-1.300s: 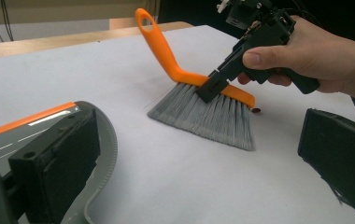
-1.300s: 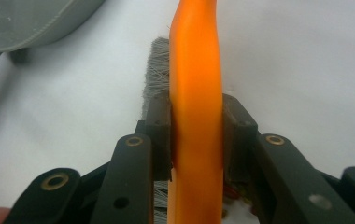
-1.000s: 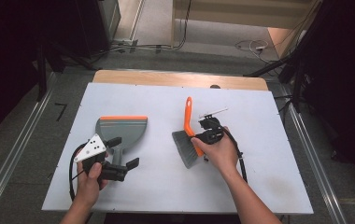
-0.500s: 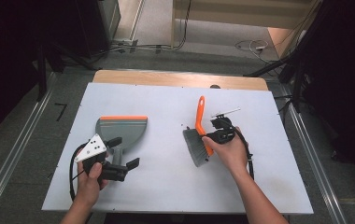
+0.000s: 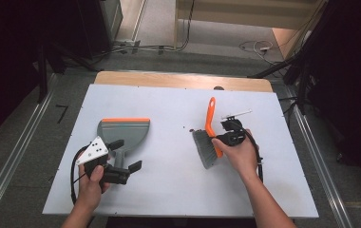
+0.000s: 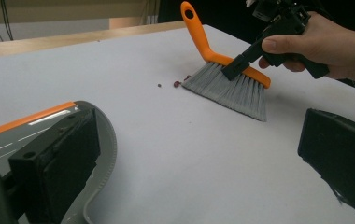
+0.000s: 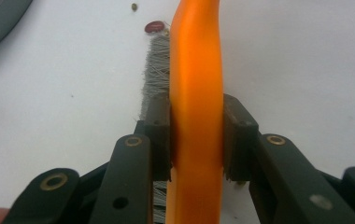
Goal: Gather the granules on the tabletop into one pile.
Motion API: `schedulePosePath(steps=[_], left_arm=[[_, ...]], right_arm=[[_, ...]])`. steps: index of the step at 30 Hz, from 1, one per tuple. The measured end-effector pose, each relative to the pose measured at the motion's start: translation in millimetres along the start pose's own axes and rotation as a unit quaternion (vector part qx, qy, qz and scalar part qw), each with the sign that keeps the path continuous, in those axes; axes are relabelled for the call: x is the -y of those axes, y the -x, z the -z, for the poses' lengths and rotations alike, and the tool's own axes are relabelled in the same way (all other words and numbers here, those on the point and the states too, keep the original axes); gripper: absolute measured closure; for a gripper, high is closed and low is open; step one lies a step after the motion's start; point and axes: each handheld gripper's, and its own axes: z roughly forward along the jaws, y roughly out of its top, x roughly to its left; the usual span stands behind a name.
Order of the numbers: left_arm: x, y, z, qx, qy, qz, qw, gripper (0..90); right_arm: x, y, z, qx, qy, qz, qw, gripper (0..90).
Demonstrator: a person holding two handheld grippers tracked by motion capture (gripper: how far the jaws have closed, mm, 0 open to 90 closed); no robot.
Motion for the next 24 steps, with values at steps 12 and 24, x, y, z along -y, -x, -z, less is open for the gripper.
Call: schedulePosePath(steps=[12, 24], left_arm=[[-0.6, -0.1, -3.5, 0.001, -0.002, 0.001, 1.0000, 0.0], [-0.7, -0.8, -4.1, 0.001, -0.004, 0.000, 1.0000, 0.0]], right_arm=[[-4.9, -9.8, 15.2, -0.027, 0.027, -0.011, 0.9992, 68.0], [-48.6, -52.9, -26.7, -0.031, 0.033, -0.024, 0.9987, 68.0]])
